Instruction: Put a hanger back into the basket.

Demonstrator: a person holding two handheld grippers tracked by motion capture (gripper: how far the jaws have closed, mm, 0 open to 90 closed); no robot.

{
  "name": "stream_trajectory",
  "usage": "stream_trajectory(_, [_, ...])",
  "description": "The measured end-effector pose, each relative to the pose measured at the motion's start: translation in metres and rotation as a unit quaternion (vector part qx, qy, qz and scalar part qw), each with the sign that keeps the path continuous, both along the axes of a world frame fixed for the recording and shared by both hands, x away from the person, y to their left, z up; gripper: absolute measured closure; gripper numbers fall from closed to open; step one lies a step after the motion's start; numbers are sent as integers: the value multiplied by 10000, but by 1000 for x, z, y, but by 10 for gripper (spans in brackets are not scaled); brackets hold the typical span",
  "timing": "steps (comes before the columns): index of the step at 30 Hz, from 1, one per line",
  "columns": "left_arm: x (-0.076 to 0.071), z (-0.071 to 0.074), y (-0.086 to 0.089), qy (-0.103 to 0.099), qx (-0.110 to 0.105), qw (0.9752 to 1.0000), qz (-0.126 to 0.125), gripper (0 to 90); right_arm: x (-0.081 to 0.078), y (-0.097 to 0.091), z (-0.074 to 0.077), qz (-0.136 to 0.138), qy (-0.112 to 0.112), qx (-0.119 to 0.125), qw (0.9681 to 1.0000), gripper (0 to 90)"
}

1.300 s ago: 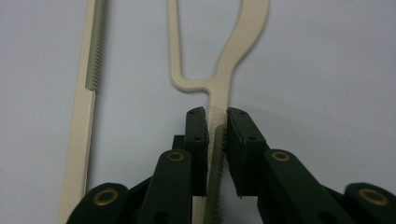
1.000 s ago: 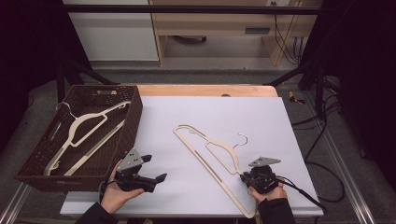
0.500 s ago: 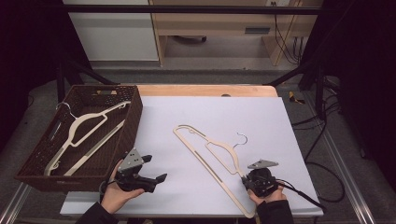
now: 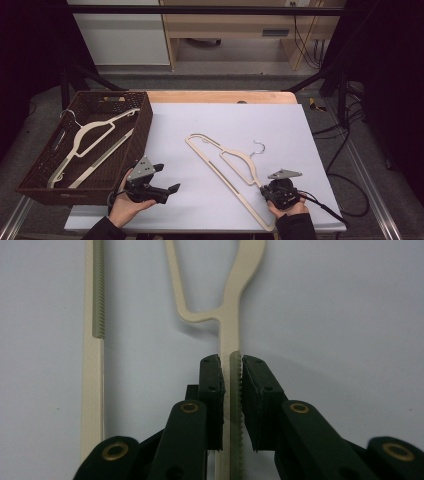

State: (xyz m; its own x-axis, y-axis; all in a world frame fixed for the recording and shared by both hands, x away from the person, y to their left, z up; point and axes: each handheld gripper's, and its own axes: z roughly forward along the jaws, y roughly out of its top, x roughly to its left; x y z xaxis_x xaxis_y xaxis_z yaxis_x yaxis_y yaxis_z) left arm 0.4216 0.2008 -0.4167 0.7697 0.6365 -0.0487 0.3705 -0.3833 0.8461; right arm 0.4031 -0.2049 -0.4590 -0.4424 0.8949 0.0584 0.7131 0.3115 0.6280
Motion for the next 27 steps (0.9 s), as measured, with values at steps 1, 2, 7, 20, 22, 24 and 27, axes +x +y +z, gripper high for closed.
stream_trajectory(1, [2, 2, -2, -22, 16, 10000, -3, 115, -1, -1, 3, 25, -75, 9, 10000, 798])
stream_trajectory(2, [4, 4, -4, -25, 22, 10000, -3, 115, -2, -1, 6, 62, -172, -1, 9998, 798])
stream_trajectory(7, [17, 14, -21, -63, 33, 9999, -82, 115, -5, 2, 15, 201, -343, 38, 9992, 798])
stream_trajectory(20, [68, 15, -88, 179, 273, 9985, -450, 111, -9, 8, 21, 532, -523, 28, 9972, 798])
stream_trajectory(22, [77, 12, -95, 278, 310, 9980, -474, 112, -9, 7, 21, 601, -574, -1, 9965, 798])
stream_trajectory(24, [85, 9, -102, 322, 353, 9976, -506, 117, -9, 7, 21, 640, -581, -13, 9963, 798])
stream_trajectory(27, [94, 5, -112, 344, 444, 9965, -611, 124, -9, 8, 21, 657, -565, -8, 9962, 798])
